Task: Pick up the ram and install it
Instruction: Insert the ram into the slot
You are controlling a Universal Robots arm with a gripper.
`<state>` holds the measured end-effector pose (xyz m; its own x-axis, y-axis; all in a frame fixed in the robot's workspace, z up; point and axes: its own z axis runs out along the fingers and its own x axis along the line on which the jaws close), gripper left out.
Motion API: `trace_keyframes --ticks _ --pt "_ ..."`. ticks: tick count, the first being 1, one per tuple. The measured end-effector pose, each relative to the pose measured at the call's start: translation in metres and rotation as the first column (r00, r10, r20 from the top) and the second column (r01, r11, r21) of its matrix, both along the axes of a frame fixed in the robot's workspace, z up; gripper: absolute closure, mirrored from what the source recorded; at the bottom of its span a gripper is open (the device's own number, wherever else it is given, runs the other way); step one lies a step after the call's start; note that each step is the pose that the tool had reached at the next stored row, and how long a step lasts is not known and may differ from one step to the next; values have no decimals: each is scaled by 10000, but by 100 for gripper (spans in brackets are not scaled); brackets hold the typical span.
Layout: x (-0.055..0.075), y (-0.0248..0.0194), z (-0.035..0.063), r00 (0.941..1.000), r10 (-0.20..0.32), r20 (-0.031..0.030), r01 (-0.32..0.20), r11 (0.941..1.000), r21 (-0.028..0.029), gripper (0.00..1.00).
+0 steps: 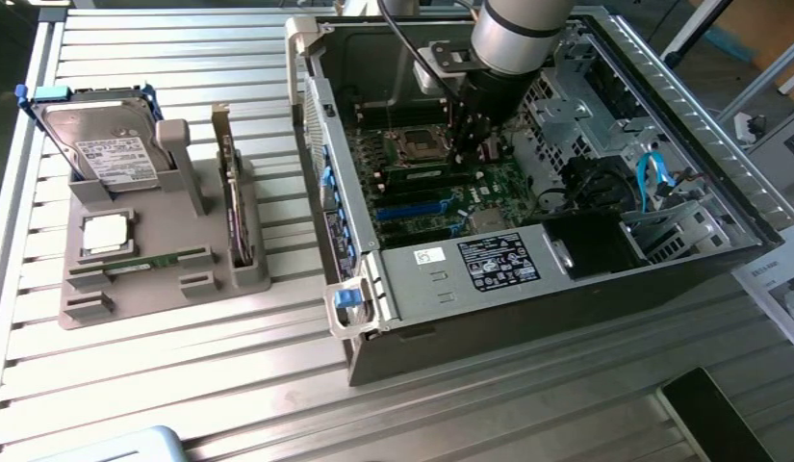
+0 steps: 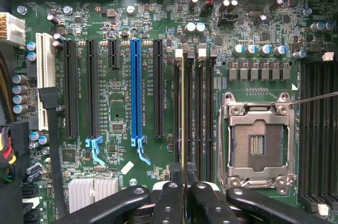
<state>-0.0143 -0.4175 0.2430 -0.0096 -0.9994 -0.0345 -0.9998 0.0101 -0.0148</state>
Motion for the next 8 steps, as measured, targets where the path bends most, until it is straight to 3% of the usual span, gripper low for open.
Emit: trace_keyframes --ticks 8 --pt "0 0 -1 10000 -72 0 72 10000 0 88"
